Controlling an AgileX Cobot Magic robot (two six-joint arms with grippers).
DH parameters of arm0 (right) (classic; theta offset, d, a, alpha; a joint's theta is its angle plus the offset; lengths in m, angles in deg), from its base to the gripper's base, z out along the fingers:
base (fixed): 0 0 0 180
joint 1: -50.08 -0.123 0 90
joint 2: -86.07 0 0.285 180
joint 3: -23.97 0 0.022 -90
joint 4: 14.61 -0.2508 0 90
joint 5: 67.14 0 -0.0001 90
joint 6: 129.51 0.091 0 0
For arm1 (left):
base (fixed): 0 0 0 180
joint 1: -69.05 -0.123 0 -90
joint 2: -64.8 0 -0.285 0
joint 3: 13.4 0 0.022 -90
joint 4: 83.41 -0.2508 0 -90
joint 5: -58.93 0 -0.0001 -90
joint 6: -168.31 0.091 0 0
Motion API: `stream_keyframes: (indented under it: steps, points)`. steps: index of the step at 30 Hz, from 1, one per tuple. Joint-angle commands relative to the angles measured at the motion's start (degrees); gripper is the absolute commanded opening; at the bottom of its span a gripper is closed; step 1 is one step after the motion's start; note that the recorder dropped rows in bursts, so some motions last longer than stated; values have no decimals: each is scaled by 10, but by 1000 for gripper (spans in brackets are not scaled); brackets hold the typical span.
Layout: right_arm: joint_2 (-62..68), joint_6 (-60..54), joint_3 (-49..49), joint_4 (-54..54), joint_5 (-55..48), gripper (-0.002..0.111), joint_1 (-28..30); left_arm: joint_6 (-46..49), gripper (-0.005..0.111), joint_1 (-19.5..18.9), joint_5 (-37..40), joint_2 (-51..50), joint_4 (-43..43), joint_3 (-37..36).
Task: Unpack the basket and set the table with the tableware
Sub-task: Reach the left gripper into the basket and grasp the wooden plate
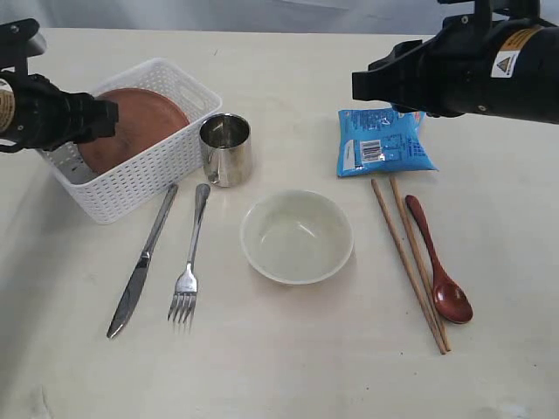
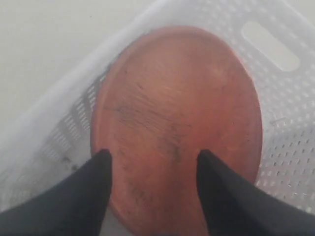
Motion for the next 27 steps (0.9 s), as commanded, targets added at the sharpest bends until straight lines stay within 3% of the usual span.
stream_keyframes:
  steps: [1,16,27]
  points:
    - [-2,0,0,2,6,36,-1,3,50,-1,33,-2,0,10]
    - [-2,0,0,2,6,36,-1,17,50,-1,60,-40,0,28]
    - [-2,0,0,1,6,36,-1,17,50,-1,26,-113,0,95]
